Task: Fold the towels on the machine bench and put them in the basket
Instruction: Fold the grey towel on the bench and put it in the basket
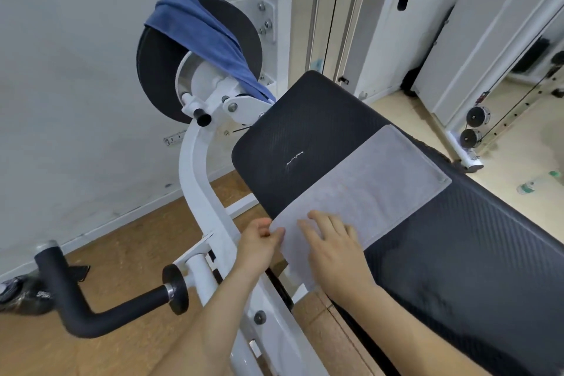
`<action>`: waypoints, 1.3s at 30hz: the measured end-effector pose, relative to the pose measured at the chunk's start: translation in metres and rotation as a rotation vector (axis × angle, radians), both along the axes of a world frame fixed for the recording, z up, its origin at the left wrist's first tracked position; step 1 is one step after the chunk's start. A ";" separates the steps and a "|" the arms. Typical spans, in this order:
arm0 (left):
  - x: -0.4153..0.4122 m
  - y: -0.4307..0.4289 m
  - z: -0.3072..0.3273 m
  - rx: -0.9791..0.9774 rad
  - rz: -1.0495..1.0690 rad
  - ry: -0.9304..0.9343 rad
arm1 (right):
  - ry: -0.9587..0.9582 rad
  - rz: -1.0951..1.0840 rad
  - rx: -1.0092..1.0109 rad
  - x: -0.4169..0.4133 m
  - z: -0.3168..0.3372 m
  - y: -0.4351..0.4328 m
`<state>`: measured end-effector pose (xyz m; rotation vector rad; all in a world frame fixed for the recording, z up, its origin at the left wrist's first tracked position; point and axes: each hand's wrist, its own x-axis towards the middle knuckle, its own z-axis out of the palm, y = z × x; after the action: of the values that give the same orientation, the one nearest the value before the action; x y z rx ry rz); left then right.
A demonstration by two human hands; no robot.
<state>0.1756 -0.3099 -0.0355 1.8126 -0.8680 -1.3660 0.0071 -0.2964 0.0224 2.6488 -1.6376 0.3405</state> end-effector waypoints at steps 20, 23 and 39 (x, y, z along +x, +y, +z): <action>0.009 0.010 0.043 -0.623 -0.642 -0.896 | -0.196 -0.178 0.174 0.020 0.005 0.002; -0.003 0.004 0.042 -0.836 -0.804 -1.046 | -0.141 -0.128 0.408 0.018 0.025 0.001; 0.018 0.018 0.074 -0.628 -1.353 -0.962 | 0.109 -0.164 0.448 -0.031 0.055 -0.025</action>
<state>0.1934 -0.2923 0.0383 1.1914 -2.9526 -0.4933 -0.0240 -0.3213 0.0778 2.7241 -2.0825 -0.1960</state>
